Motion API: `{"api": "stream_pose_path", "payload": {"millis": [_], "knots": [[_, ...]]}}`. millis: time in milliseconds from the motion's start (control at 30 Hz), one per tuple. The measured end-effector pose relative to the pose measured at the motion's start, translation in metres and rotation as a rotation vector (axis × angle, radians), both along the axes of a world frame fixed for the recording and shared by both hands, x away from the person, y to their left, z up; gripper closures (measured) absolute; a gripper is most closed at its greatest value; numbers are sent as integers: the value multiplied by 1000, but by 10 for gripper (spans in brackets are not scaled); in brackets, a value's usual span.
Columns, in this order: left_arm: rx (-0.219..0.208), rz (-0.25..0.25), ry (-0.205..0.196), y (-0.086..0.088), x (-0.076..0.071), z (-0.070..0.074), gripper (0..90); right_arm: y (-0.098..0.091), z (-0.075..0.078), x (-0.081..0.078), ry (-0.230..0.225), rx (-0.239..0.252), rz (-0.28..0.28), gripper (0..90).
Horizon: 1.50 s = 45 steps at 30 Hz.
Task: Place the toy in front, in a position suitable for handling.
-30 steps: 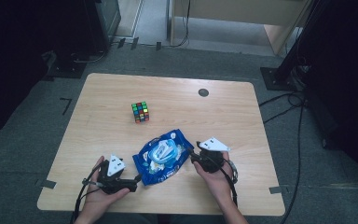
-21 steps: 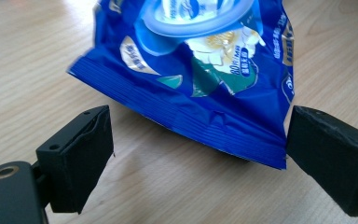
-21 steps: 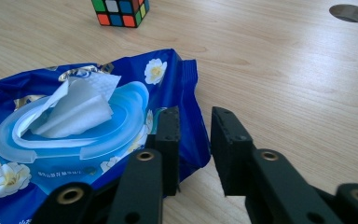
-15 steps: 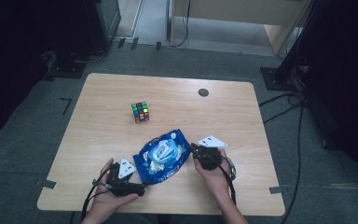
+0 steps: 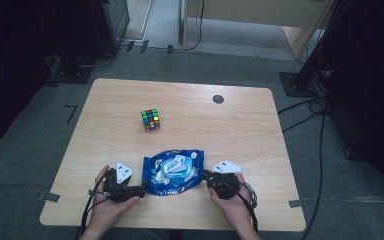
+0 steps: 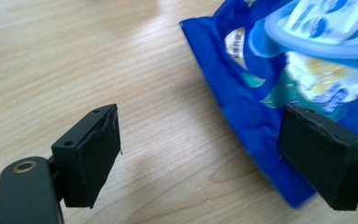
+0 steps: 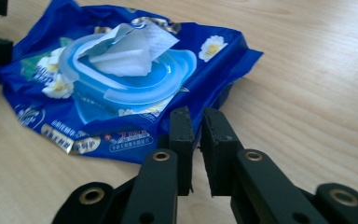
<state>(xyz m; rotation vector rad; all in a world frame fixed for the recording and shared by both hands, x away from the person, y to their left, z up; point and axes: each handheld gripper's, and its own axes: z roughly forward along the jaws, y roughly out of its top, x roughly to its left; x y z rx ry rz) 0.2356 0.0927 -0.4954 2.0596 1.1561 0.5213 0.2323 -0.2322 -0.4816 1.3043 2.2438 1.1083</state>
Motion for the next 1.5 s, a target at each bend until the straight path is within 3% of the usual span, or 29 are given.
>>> {"api": "stream_pose_path", "payload": {"millis": [67,133,233,333,433,467,500,533,567,600,633,667,767,867,900,1033,1067,1133,1200,1300,1367,1467,1500], "knots": [[-18,-19,2,1,-1,2,132,1,2,-3,4,15,13,773],[-34,-98,20,-2,-5,5,132,1,8,-5,-7,35,19,749],[23,-129,37,-9,-6,-1,132,-1,19,0,-53,35,-3,713],[61,-128,59,-11,-3,-9,133,-2,23,19,-86,41,-27,674],[106,-95,39,-10,-2,-11,141,1,20,43,-103,42,-40,640],[106,-95,39,-10,-2,-11,143,1,20,43,-103,42,-40,640],[98,-63,45,-7,2,-12,143,5,15,57,-91,48,-29,609],[98,-63,45,-7,2,-12,143,7,12,64,-75,59,-14,597],[86,-8,55,-2,9,-12,143,11,7,70,-49,45,1,590],[88,13,55,0,12,-13,143,13,3,74,-39,13,5,589],[88,13,55,0,12,-13,143,13,3,74,-39,13,5,589],[96,48,44,2,16,-14,143,17,-5,75,6,-9,15,585],[111,126,21,4,23,-15,143,15,-9,67,51,21,30,585],[116,157,7,3,25,-16,142,14,-11,61,89,29,53,597],[125,184,-5,3,26,-16,142,14,-12,53,156,56,93,640],[142,250,-25,7,29,-17,143,19,-7,40,197,52,175,675],[138,267,-24,9,30,-17,144,21,-3,38,205,72,197,673],[139,275,-24,11,30,-17,152,21,1,38,197,88,204,659],[106,245,-17,15,31,-18,152,25,8,44,136,73,145,621],[84,219,-17,17,30,-19,152,32,1,57,125,68,111,618],[54,207,-12,20,29,-19,153,40,-12,67,161,42,89,634],[33,186,-15,22,27,-19,152,49,-24,72,207,65,108,707],[29,184,-14,22,27,-18,152,52,-25,70,186,31,106,746]]}}
